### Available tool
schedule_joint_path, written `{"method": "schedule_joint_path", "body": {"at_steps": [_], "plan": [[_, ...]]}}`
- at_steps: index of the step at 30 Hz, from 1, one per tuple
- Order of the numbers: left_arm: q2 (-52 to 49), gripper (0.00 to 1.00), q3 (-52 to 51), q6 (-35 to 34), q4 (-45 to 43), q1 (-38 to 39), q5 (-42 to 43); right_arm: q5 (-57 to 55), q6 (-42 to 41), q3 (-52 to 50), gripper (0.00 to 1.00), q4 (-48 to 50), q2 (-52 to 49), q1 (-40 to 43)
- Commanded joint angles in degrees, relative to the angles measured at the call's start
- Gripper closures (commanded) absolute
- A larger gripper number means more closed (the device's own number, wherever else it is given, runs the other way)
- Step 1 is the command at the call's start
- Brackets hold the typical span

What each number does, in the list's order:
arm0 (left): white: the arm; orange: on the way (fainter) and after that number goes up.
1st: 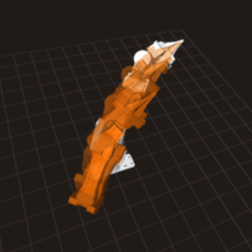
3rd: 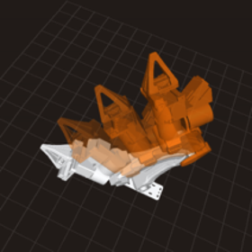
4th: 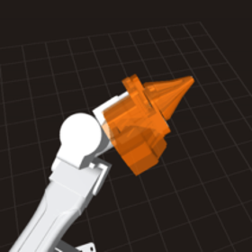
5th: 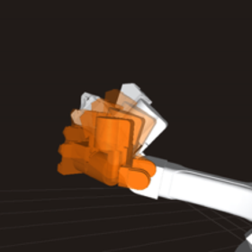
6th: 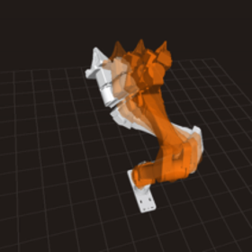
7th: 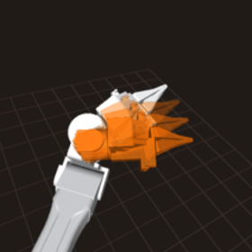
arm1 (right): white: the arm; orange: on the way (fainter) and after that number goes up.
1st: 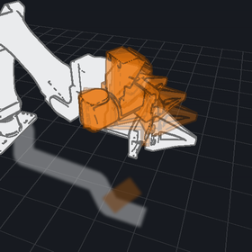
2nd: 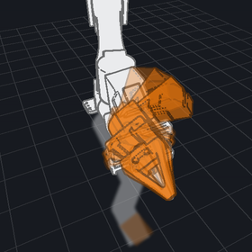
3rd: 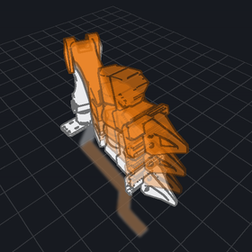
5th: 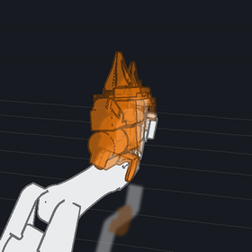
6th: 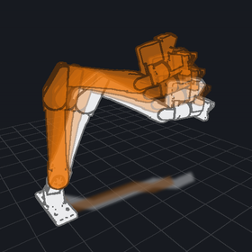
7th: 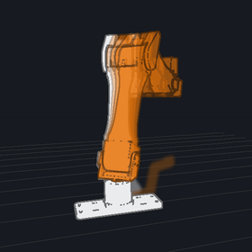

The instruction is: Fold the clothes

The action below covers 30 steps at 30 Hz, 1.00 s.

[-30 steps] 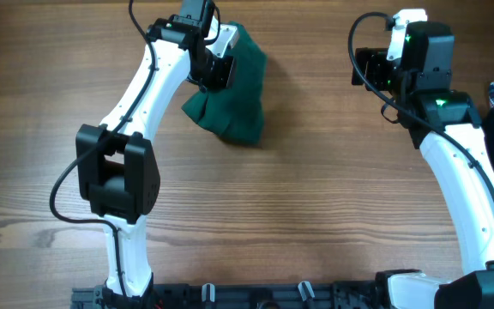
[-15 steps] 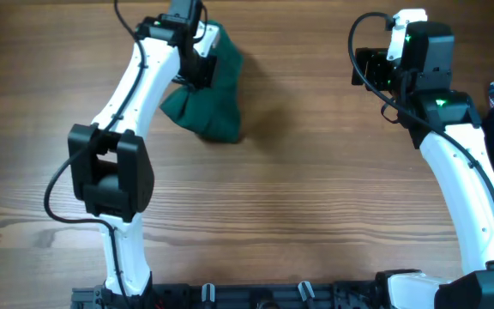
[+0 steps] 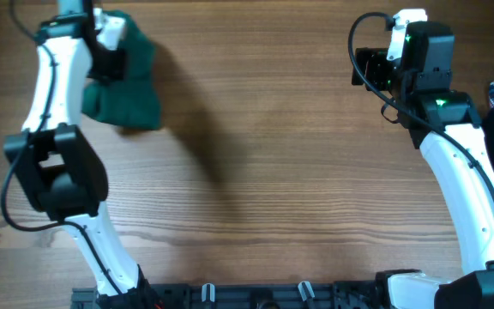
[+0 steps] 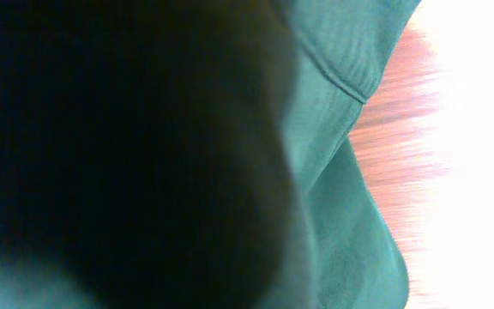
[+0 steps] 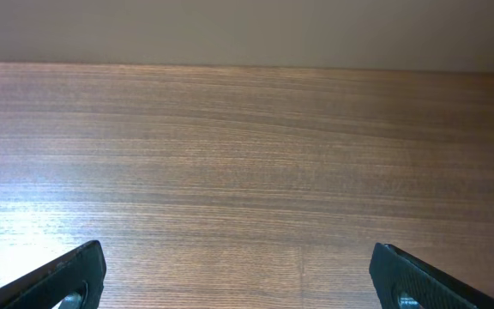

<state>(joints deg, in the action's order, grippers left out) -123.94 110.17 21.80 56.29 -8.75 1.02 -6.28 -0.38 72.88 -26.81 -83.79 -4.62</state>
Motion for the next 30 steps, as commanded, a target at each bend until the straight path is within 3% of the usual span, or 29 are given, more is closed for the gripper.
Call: {"method": "schedule_joint_path", "body": {"at_steps": [1, 9, 17, 22, 30], "plan": [[1.14, 0.96, -0.37, 7.98, -3.34, -6.88, -3.13, -0.83, -0.66, -0.20, 0.00, -0.04, -0.46, -0.02], [-2.03, 0.96, -0.37, 11.23, -10.82, -22.23, -2.73, -0.83, -0.68, -0.20, 0.00, -0.07, -0.44, -0.02], [-11.85, 0.96, -0.37, 18.49, -20.13, -29.40, -2.36, -0.83, -0.68, -0.20, 0.00, -0.07, -0.44, -0.02], [-9.90, 0.96, -0.28, 17.57, -19.52, -27.04, 1.57, -0.83, -0.68, -0.20, 0.00, -0.04, -0.44, -0.02], [-2.95, 0.96, -0.28, 17.68, -14.19, -9.55, 5.07, -0.83, -0.68, -0.20, 0.00, -0.07, -0.44, -0.02]]}}
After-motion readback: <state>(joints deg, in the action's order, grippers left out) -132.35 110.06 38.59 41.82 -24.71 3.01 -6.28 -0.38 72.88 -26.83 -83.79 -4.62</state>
